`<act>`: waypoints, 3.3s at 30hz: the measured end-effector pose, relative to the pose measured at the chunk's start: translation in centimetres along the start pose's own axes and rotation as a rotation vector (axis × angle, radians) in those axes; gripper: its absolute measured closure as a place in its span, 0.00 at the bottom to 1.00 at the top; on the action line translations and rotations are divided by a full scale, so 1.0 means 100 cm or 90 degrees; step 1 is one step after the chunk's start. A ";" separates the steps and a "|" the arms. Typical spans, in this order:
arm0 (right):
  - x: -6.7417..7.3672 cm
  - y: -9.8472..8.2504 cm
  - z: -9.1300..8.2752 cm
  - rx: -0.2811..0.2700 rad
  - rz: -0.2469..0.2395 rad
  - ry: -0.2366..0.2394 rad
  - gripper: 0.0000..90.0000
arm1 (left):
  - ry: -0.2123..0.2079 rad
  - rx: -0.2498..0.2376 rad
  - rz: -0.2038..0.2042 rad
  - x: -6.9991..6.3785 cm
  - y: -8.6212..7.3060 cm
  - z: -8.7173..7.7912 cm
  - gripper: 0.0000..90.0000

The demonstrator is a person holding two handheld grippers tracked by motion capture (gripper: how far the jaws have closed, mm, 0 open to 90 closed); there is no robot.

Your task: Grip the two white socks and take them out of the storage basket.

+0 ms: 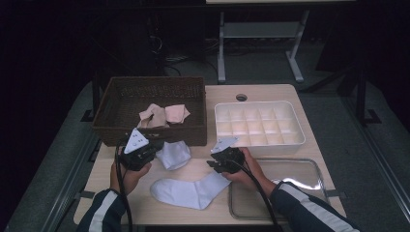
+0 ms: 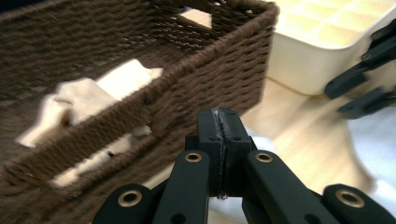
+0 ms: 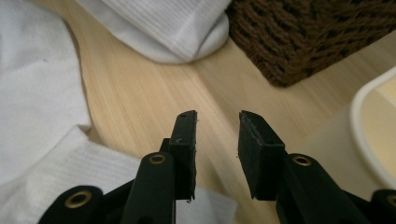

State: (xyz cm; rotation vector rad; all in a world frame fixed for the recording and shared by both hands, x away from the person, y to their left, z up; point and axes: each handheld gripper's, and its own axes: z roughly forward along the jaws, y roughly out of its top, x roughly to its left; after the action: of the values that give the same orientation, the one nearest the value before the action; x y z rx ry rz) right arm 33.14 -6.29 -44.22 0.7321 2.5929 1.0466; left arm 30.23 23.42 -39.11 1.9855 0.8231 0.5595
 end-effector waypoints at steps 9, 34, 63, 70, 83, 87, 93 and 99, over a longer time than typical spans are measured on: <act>-0.002 -0.019 -0.016 0.024 -0.015 0.024 0.75 | -0.139 0.098 0.045 -0.058 -0.027 0.024 0.93; -0.007 -0.028 -0.023 0.043 -0.017 0.026 0.66 | -0.094 0.215 0.035 -0.001 -0.028 0.079 0.79; -0.002 -0.032 -0.013 0.088 -0.077 0.075 0.59 | -0.063 0.210 0.013 0.004 -0.034 0.071 0.79; -0.002 -0.032 -0.013 0.093 -0.066 0.076 0.58 | -0.042 0.166 0.031 0.003 -0.025 0.059 0.99; -0.003 -0.031 -0.013 0.082 -0.059 0.071 0.57 | -0.094 0.045 0.069 -0.038 0.009 0.038 1.00; -0.005 -0.025 -0.025 0.023 -0.033 0.071 0.56 | -0.147 0.053 0.114 -0.068 0.014 0.042 0.99; -0.010 -0.022 -0.046 -0.036 -0.023 0.081 0.52 | -0.221 0.105 0.167 -0.106 0.004 0.058 0.98; -0.007 -0.029 -0.056 -0.042 -0.030 0.105 0.53 | -0.265 0.148 0.168 -0.121 -0.010 0.066 0.97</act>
State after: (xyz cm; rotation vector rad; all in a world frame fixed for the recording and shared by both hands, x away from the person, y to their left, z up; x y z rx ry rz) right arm 30.46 -11.64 -42.24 0.5877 2.6829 1.2202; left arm 26.04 11.24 -44.08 2.3347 0.3839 0.1858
